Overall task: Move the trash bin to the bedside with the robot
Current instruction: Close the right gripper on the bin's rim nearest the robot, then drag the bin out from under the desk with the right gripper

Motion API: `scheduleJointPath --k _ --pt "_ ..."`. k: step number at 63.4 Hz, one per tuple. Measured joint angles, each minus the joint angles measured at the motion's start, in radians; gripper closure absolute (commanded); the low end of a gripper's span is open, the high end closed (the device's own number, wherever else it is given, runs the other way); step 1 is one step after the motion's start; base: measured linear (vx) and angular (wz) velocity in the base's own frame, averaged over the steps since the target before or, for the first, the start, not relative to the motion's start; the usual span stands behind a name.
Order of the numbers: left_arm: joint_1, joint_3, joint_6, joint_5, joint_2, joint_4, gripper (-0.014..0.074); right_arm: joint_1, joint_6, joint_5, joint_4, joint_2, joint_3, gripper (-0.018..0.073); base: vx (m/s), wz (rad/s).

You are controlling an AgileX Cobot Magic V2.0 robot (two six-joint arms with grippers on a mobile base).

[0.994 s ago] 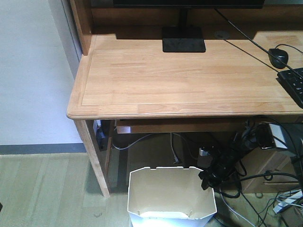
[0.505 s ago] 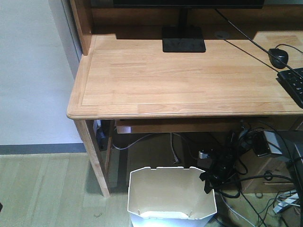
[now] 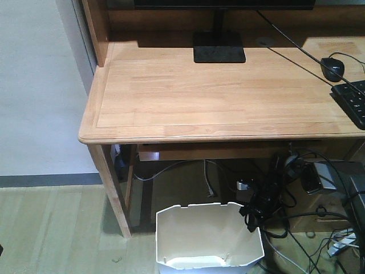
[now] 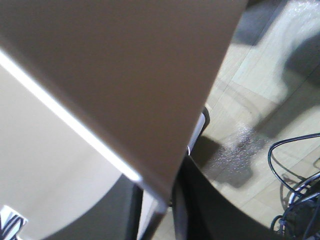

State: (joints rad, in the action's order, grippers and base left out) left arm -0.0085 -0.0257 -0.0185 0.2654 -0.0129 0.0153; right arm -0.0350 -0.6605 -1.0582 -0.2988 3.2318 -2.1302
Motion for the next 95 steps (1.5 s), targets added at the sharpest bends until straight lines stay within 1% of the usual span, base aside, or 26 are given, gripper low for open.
scheduleJointPath --k 30,50,57,89,95 --pt "0.0 0.0 0.0 0.0 0.0 0.0 0.0602 -0.009 0.008 0.006 -0.027 0.0 -0.001 0.0563 0.0 0.0" --pt "0.0 0.0 0.0 0.0 0.0 0.0 0.0602 -0.11 0.041 0.01 -0.072 0.003 -0.007 0.0563 0.0 0.0" --pt "0.0 0.0 0.0 0.0 0.0 0.0 0.0602 -0.128 0.051 0.023 -0.07 -0.004 -0.008 0.0563 0.0 -0.01" --pt "0.0 0.0 0.0 0.0 0.0 0.0 0.0602 -0.113 0.061 0.03 -0.06 -0.022 -0.019 0.0563 0.0 -0.04" --pt "0.0 0.0 0.0 0.0 0.0 0.0 0.0602 -0.112 0.056 0.059 -0.061 -0.048 0.019 0.0563 0.0 -0.05"
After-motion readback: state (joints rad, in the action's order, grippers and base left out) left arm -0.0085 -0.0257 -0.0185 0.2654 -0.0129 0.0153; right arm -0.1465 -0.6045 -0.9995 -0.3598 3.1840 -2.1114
